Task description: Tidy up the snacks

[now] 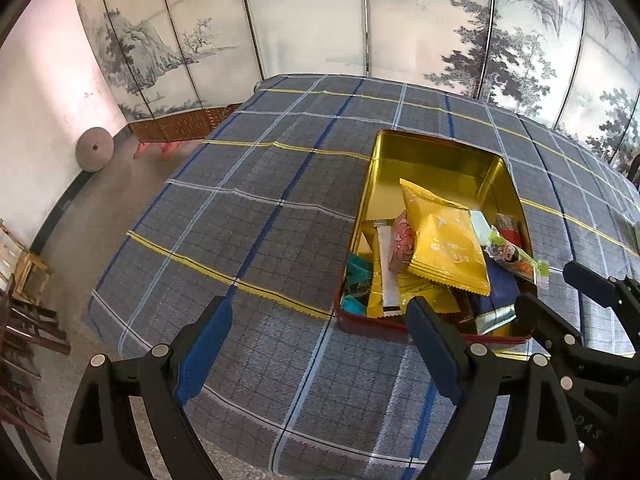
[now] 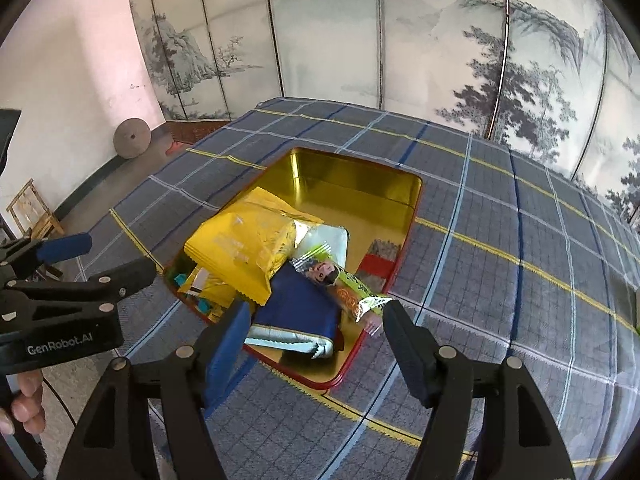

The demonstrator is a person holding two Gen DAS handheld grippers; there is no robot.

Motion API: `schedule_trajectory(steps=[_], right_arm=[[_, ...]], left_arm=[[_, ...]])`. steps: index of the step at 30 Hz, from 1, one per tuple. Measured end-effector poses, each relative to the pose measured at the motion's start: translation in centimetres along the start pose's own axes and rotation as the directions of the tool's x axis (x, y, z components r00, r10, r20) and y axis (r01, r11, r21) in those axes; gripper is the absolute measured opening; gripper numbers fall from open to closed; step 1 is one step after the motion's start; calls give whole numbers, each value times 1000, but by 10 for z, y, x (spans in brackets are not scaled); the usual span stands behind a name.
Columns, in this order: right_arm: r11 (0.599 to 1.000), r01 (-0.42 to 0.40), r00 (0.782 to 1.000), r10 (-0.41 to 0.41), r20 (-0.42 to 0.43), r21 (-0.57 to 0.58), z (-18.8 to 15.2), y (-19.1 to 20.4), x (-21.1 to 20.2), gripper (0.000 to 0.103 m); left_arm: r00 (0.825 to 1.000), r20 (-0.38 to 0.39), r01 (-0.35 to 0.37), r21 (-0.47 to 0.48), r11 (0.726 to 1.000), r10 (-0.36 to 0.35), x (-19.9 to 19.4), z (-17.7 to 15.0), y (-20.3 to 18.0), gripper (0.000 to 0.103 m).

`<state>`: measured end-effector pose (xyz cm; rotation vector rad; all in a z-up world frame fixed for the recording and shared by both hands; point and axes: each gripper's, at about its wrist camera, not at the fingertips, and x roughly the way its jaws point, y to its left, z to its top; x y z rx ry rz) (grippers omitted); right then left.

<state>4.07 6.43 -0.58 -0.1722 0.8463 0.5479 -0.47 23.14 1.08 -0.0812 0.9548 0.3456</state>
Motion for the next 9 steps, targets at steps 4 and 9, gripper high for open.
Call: schedule_trajectory(steps=[4,9], right_arm=[[1000,1,1000,-1,1,3,0,-1,0,70],[1000,-2,1000,2,1,-3,-1,1,-1,70]], left_arm=[[999,0,35,-10,999,-35,-2,-2,0,86],[1000,5,2,-11,1000,-2,-5,-2,-1,87]])
